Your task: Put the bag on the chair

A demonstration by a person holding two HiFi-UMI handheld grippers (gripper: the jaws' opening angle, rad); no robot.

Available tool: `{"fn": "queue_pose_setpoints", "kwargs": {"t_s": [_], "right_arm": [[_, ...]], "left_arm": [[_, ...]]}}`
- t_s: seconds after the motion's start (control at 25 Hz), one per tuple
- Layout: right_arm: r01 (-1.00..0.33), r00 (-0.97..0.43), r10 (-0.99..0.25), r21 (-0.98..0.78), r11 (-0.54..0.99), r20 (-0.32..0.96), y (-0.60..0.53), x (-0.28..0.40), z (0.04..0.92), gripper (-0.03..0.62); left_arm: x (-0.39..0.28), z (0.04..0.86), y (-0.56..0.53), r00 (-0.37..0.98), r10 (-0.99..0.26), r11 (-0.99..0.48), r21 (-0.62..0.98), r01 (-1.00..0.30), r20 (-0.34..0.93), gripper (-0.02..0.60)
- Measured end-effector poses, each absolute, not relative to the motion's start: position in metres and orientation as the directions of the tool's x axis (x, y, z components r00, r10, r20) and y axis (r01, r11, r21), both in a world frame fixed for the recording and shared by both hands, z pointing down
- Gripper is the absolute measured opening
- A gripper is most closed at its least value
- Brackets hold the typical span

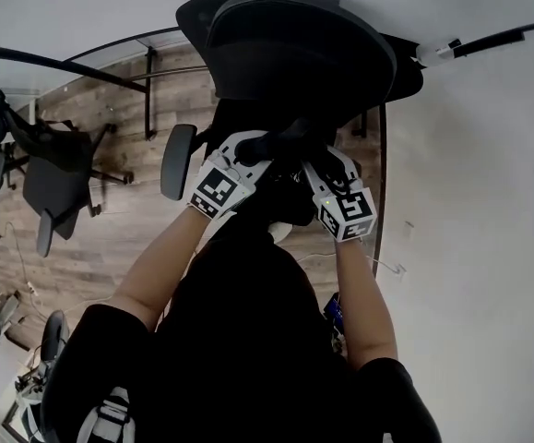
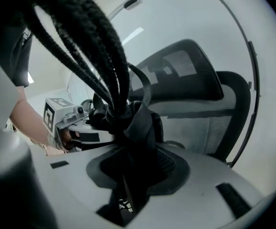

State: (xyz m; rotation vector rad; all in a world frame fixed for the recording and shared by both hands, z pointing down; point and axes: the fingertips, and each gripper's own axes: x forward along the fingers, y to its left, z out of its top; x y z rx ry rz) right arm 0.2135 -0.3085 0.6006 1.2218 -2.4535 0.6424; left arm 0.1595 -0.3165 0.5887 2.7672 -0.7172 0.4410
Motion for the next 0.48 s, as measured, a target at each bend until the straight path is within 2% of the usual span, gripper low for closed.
{"fn": "queue_pose_setpoints", "kwargs": {"t_s": [0.32,0.48], "right_arm": [[-0.834,-0.55,-0.629,-0.325,0.446,0.549,-0.339,0.218,0.678,0.12],[-0.838,-0.545,-0.625,-0.335,0.431,0.559,-0.357,0.219,0.701,0.12]], "left_arm": [[0.162,0.672,-0.346,0.806,-0.391,-0.819,0.232,-0.525,0.444,0.055],[0.165,0.692,-0.366,0.807,-0.395,-0.806,0.256,-0.534,0.439,0.055]]}}
